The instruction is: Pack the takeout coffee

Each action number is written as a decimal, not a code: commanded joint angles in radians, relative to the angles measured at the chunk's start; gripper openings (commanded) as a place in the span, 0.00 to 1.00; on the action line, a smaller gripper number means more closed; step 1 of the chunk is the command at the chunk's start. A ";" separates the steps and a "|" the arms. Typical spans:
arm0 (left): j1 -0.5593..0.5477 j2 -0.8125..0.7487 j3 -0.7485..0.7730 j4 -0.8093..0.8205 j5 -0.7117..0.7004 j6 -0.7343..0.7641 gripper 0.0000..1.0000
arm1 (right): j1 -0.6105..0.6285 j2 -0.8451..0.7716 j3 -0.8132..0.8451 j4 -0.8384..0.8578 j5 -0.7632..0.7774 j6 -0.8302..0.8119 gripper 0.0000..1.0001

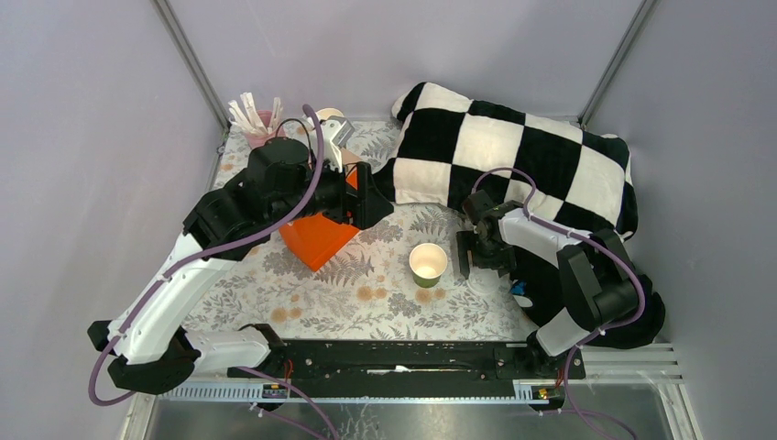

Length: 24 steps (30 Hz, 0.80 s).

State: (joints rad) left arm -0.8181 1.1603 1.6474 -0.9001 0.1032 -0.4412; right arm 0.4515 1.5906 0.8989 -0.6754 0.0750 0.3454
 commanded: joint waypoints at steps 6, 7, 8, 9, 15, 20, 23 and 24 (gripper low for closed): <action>-0.006 0.008 0.006 0.001 -0.063 0.000 0.87 | 0.023 -0.112 0.115 -0.145 0.024 0.006 0.84; -0.006 0.009 0.006 -0.006 -0.075 -0.002 0.87 | 0.033 -0.130 0.144 -0.167 0.015 0.009 0.83; -0.007 0.011 0.006 -0.010 -0.081 -0.001 0.88 | 0.041 -0.147 0.176 -0.190 0.008 0.014 0.82; -0.006 0.014 0.007 -0.012 -0.082 -0.001 0.88 | 0.050 -0.161 0.207 -0.213 0.001 0.022 0.82; -0.007 0.017 -0.003 -0.011 -0.080 -0.011 0.88 | 0.164 -0.162 0.411 -0.282 -0.037 0.090 0.81; -0.007 0.010 -0.010 -0.012 -0.085 -0.019 0.88 | 0.270 -0.040 0.540 -0.291 -0.040 0.110 0.80; -0.007 0.002 -0.011 -0.015 -0.090 -0.021 0.88 | 0.334 0.044 0.607 -0.325 -0.013 0.112 0.80; -0.007 -0.002 -0.012 -0.016 -0.094 -0.023 0.88 | 0.349 0.059 0.618 -0.333 0.003 0.112 0.80</action>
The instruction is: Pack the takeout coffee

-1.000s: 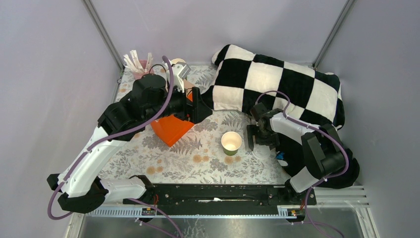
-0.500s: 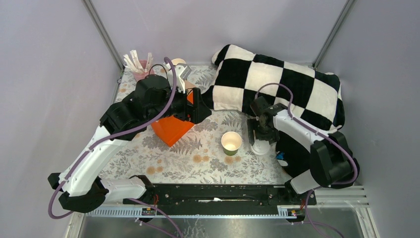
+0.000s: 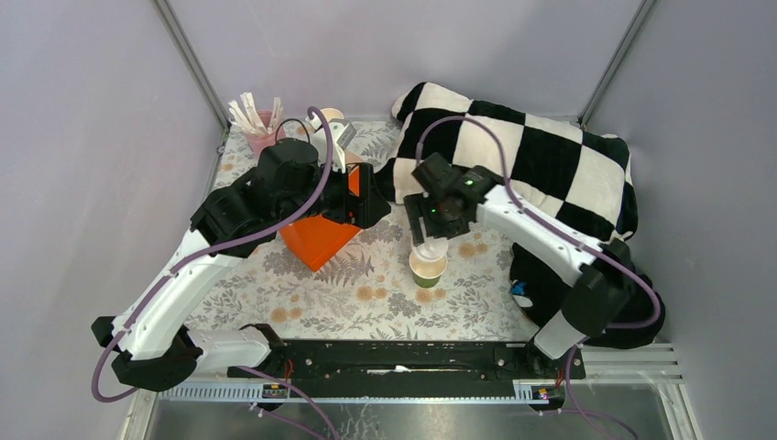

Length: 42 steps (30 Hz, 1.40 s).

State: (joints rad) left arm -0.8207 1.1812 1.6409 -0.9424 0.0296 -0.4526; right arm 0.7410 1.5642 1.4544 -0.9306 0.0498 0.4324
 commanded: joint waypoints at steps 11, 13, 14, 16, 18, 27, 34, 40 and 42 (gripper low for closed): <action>-0.003 -0.037 -0.012 0.021 -0.026 -0.010 0.88 | 0.121 0.161 0.147 -0.152 0.112 0.011 0.79; -0.004 -0.036 -0.013 0.021 -0.026 -0.011 0.88 | 0.125 0.168 0.157 -0.166 0.116 0.011 0.79; -0.004 -0.036 -0.015 0.023 -0.026 -0.009 0.88 | 0.127 0.169 0.160 -0.169 0.116 0.011 0.80; -0.004 -0.034 -0.014 0.022 -0.026 -0.007 0.88 | 0.130 0.174 0.170 -0.184 0.122 0.011 0.80; -0.004 -0.030 -0.013 0.023 -0.026 -0.005 0.88 | 0.133 0.180 0.179 -0.203 0.123 0.012 0.80; -0.005 -0.022 -0.014 0.022 -0.018 0.005 0.88 | 0.144 0.193 0.175 -0.211 0.111 0.016 0.80; -0.004 -0.026 -0.015 0.016 -0.023 0.009 0.88 | 0.144 0.208 0.184 -0.214 0.115 0.014 0.81; -0.004 -0.026 -0.014 0.015 -0.026 0.016 0.88 | 0.144 0.223 0.187 -0.215 0.115 0.010 0.81; -0.004 -0.026 -0.016 0.014 -0.026 0.016 0.88 | 0.144 0.224 0.191 -0.217 0.118 0.011 0.81</action>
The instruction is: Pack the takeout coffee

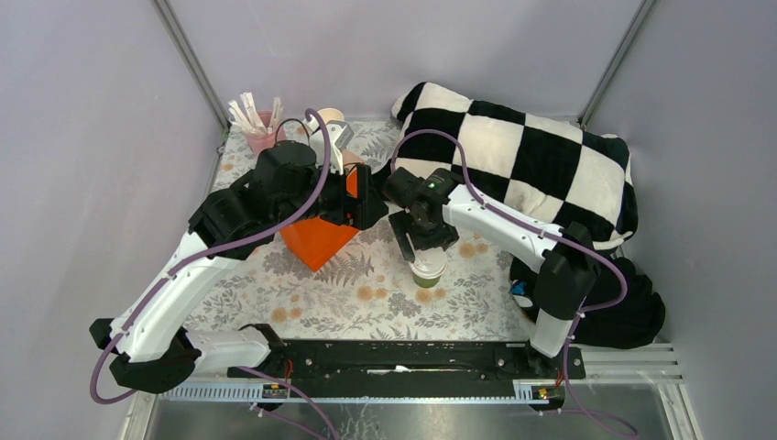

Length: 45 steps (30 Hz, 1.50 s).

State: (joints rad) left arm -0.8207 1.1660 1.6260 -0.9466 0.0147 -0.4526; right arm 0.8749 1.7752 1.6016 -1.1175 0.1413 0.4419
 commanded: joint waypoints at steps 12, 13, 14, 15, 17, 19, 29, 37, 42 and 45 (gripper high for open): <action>-0.004 -0.010 -0.005 0.016 -0.012 0.025 0.88 | 0.010 0.026 0.058 -0.048 0.040 0.002 0.81; -0.004 -0.010 -0.004 0.017 -0.012 0.025 0.88 | 0.010 0.024 0.063 -0.050 0.040 0.001 0.81; -0.004 -0.010 -0.005 0.018 -0.012 0.027 0.88 | 0.011 0.024 0.066 -0.051 0.040 0.001 0.82; -0.003 -0.011 -0.005 0.017 -0.012 0.026 0.88 | 0.010 0.025 0.067 -0.052 0.039 0.002 0.82; -0.004 -0.009 -0.004 0.018 -0.012 0.028 0.88 | 0.010 0.027 0.066 -0.053 0.037 0.001 0.82; -0.004 -0.008 -0.003 0.018 -0.012 0.029 0.88 | 0.011 0.028 0.064 -0.050 0.028 0.001 0.82; -0.003 -0.008 -0.007 0.017 -0.012 0.029 0.88 | 0.012 0.028 0.048 -0.046 0.008 0.002 0.82; -0.003 -0.004 -0.004 0.017 -0.012 0.031 0.88 | 0.012 0.033 0.038 -0.043 -0.004 0.001 0.82; -0.003 -0.003 -0.003 0.017 -0.010 0.031 0.88 | 0.012 0.035 0.037 -0.044 -0.007 0.001 0.83; -0.004 -0.004 -0.003 0.016 -0.010 0.031 0.88 | 0.012 0.035 0.030 -0.046 -0.009 0.004 0.83</action>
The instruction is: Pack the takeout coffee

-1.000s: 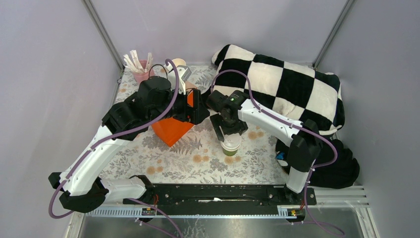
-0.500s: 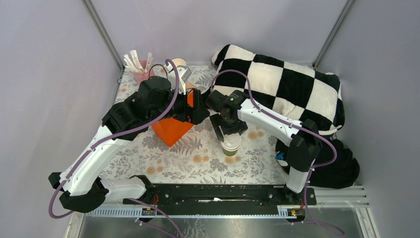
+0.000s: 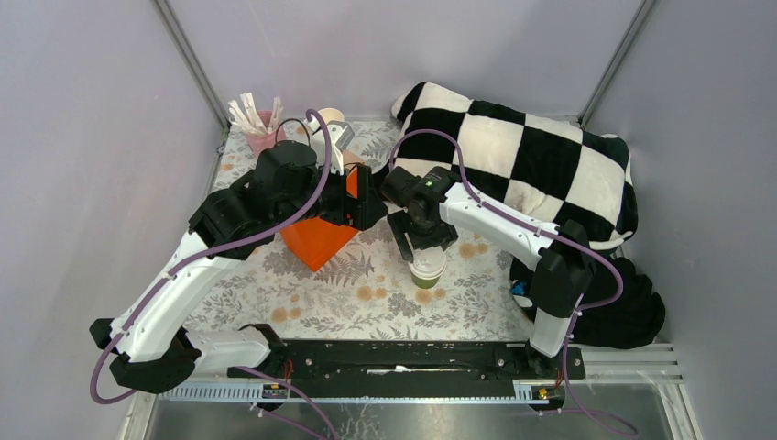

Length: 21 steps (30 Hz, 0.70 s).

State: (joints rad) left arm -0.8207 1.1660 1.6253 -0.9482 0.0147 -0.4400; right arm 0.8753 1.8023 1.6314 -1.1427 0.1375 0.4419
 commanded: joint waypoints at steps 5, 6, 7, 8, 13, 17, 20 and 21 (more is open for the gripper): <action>-0.003 -0.003 -0.003 0.019 -0.007 0.017 0.88 | 0.012 0.008 -0.010 -0.022 0.000 0.006 0.84; -0.003 -0.003 -0.003 0.019 -0.008 0.017 0.88 | 0.011 0.008 -0.011 -0.021 -0.001 0.006 0.84; -0.003 -0.004 -0.003 0.018 -0.009 0.017 0.88 | 0.011 0.008 -0.011 -0.020 -0.001 0.006 0.84; -0.003 -0.003 -0.003 0.018 -0.009 0.017 0.88 | 0.012 0.009 -0.010 -0.020 -0.001 0.007 0.84; -0.004 -0.006 -0.002 0.019 -0.010 0.018 0.88 | 0.012 0.012 -0.008 -0.015 -0.001 0.004 0.85; -0.004 -0.008 -0.005 0.019 -0.009 0.017 0.88 | 0.011 0.015 -0.008 -0.012 -0.007 0.005 0.85; -0.004 -0.009 -0.006 0.019 -0.009 0.017 0.88 | 0.013 0.011 -0.011 -0.011 -0.013 0.007 0.86; -0.003 -0.009 -0.005 0.018 -0.009 0.017 0.88 | 0.012 0.010 -0.011 -0.011 -0.014 0.008 0.86</action>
State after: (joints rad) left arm -0.8207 1.1660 1.6253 -0.9485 0.0147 -0.4400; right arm 0.8757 1.8057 1.6226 -1.1423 0.1371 0.4419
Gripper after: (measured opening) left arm 0.879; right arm 0.855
